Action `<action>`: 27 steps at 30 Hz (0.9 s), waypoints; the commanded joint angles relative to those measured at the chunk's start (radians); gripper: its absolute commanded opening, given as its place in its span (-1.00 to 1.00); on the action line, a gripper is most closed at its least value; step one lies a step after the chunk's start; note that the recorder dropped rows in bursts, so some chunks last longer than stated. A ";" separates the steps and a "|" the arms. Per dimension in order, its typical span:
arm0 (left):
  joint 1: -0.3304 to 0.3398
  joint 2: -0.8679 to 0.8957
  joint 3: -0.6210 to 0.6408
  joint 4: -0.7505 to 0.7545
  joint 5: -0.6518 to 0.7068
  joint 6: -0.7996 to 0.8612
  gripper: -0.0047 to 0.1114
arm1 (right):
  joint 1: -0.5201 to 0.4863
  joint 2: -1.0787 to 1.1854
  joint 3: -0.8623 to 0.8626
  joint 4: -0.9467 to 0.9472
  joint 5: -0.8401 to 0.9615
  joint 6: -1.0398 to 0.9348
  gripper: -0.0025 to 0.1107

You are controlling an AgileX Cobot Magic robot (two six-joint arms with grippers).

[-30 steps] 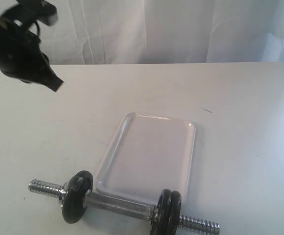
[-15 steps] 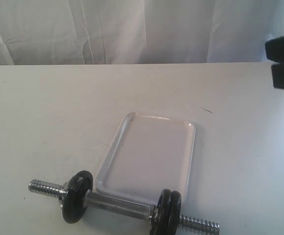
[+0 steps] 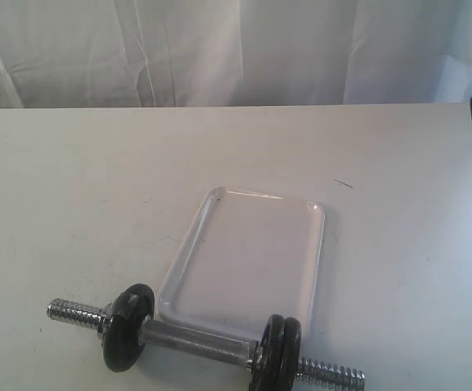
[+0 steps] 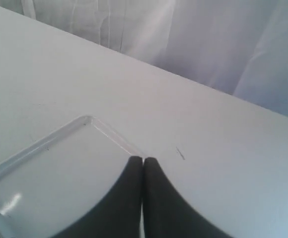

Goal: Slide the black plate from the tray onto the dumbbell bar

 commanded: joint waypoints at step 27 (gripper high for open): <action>0.004 -0.007 0.005 0.017 -0.008 -0.010 -0.92 | -0.228 -0.710 0.782 -0.104 -0.192 0.269 -0.96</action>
